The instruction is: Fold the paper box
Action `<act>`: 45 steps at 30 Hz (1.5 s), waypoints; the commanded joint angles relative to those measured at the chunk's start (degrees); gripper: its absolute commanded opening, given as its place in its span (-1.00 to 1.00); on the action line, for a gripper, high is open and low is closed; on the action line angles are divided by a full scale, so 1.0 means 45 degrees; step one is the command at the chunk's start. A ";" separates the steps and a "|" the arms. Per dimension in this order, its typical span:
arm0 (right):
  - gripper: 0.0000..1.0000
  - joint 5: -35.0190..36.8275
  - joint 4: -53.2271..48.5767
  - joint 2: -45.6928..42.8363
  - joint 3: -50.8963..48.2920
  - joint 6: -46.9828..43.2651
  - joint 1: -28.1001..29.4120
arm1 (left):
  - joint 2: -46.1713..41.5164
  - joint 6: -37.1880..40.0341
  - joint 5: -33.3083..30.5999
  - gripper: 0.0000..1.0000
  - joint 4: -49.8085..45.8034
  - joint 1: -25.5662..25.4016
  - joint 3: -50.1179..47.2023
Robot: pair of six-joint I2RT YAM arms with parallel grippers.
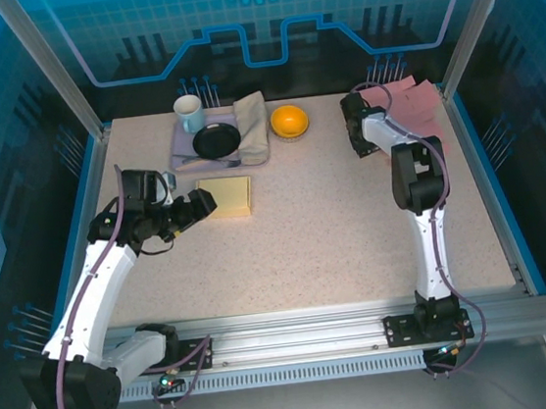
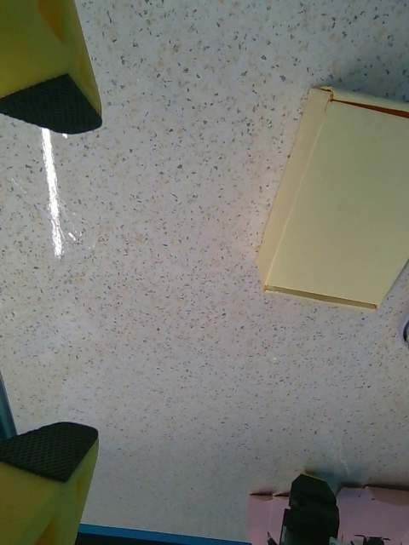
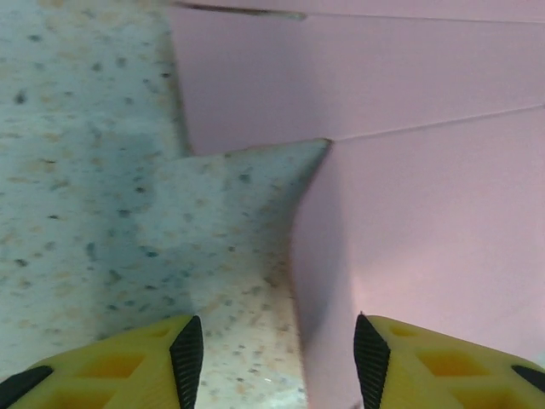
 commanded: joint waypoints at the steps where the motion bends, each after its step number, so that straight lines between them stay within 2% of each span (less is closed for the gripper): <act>1: 0.04 0.2158 -0.1366 0.0703 0.0382 0.0055 -0.0213 | -0.0208 0.0243 0.0406 0.83 0.0218 -0.0025 -0.0183; 4: -0.01 0.2002 -0.0980 0.0653 0.0317 -0.0427 -0.0153 | -0.0186 0.0202 0.0518 0.83 0.0298 -0.0011 -0.0227; 6: -0.15 0.1930 -0.1203 0.0723 0.0497 -0.0317 -0.0183 | -0.0145 0.0218 0.0568 0.83 0.0280 -0.0025 -0.0173; 7: -0.25 0.1889 -0.1312 0.0749 0.0560 -0.0242 -0.0201 | -0.0140 0.0240 0.0567 0.83 0.0250 -0.0014 -0.0169; 11: -0.94 0.1617 -0.1106 0.0583 0.0358 -0.0516 -0.0193 | -0.0220 0.0241 0.0547 0.83 0.0282 -0.0025 -0.0188; 12: -1.00 0.1489 -0.1100 0.0527 0.0334 -0.0593 -0.0206 | -0.0228 0.0240 0.0545 0.83 0.0283 -0.0014 -0.0188; 17: -1.00 0.0410 -0.0623 -0.0403 -0.0358 -0.0464 -0.0270 | -0.0230 0.0173 0.0601 0.83 0.0333 -0.0015 -0.0208; 24: -1.00 -0.1858 0.0327 -0.4908 -0.2709 0.1203 -0.0001 | -0.0208 -0.0088 0.0861 0.83 0.0367 -0.0043 0.0036; 31: -1.00 -0.2007 -0.1400 -0.9317 -0.5625 0.2461 0.1375 | -0.0257 -0.0678 0.0954 0.82 0.0395 -0.0203 0.0402; 33: -1.00 -0.2177 -0.2265 -1.0163 -0.6190 0.2517 0.2082 | -0.0300 -0.0812 0.0970 0.82 0.0333 -0.0255 0.0523; 37: -1.00 -0.0538 -0.4934 -1.1060 -0.6722 0.2541 0.4627 | -0.0300 -0.0984 0.0955 0.82 0.0074 -0.0328 0.0931; 39: -1.00 -0.0452 -0.6015 -1.1450 -0.7063 0.3145 0.5833 | -0.0371 -0.1121 0.0887 0.81 -0.0009 -0.0346 0.1089; 42: -1.00 -0.1382 -0.6814 -1.1890 -0.7589 0.4530 0.7511 | -0.0583 -0.1487 0.0755 0.81 0.0018 -0.0368 0.1068; 45: -1.00 -0.3281 -0.6091 -1.2043 -0.8379 0.6034 0.8890 | -0.0752 -0.1849 0.0761 0.81 0.0008 -0.0377 0.0930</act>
